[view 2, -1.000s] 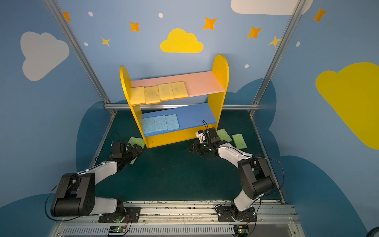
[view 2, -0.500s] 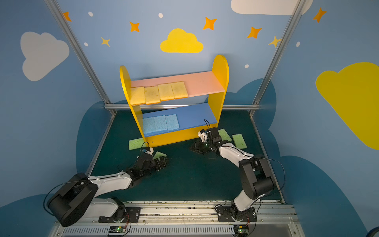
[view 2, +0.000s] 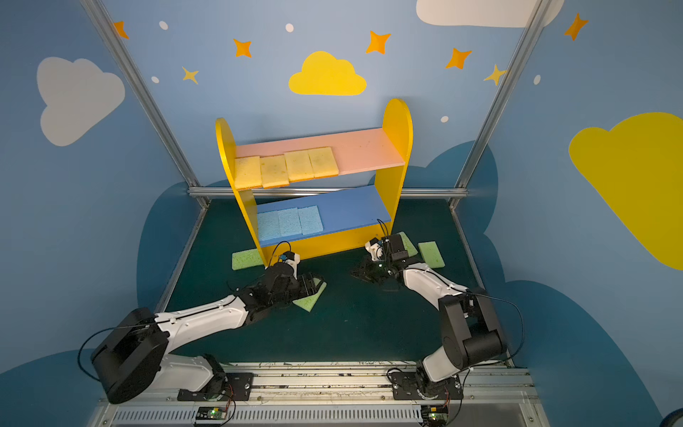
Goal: Place and organize the cleaning sponges onto the shelf
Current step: 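Withdraw the right gripper from the shelf while the left gripper reaches a green sponge, then push the green sponge toward the right gripper with the left gripper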
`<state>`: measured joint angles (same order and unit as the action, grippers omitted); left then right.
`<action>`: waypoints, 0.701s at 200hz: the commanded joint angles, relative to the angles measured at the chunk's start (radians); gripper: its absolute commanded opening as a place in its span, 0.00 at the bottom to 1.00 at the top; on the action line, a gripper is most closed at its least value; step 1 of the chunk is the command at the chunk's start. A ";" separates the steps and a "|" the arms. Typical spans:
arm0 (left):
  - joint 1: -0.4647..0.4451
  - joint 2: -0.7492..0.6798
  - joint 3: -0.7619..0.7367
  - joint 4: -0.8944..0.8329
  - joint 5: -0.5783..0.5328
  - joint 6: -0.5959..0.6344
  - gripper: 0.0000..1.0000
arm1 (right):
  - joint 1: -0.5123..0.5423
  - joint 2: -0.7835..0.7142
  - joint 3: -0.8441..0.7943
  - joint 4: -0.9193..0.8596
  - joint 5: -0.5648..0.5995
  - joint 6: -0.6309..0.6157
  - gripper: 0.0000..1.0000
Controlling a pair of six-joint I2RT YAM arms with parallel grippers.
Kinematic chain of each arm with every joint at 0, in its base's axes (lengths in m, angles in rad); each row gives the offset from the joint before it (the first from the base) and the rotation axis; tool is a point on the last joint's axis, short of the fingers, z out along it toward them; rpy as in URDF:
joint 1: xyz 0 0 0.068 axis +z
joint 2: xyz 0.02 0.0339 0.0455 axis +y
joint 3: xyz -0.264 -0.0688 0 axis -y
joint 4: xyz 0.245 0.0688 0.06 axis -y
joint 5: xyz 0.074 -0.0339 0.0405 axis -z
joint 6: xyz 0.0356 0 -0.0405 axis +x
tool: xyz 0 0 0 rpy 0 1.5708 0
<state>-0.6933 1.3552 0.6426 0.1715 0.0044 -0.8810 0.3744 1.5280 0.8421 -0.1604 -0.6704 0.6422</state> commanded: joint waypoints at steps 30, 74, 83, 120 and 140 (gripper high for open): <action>0.077 -0.041 -0.091 -0.118 0.047 0.145 0.08 | 0.085 0.027 -0.090 0.095 0.000 0.042 0.00; 0.105 -0.032 -0.154 -0.099 0.000 0.161 0.05 | 0.154 0.142 -0.036 0.172 0.009 0.086 0.00; 0.109 -0.017 -0.158 -0.098 -0.004 0.166 0.05 | 0.163 0.170 -0.019 0.181 0.005 0.093 0.00; 0.121 0.074 -0.171 -0.033 0.037 0.161 0.06 | 0.188 0.267 0.034 0.198 0.009 0.109 0.00; 0.118 0.124 -0.162 -0.005 0.077 0.164 0.05 | 0.194 0.315 0.066 0.207 0.002 0.119 0.00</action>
<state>-0.5739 1.4242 0.4824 0.1371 0.0319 -0.7349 0.5575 1.7973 0.8623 0.0185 -0.6666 0.7422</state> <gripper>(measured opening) 0.052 0.047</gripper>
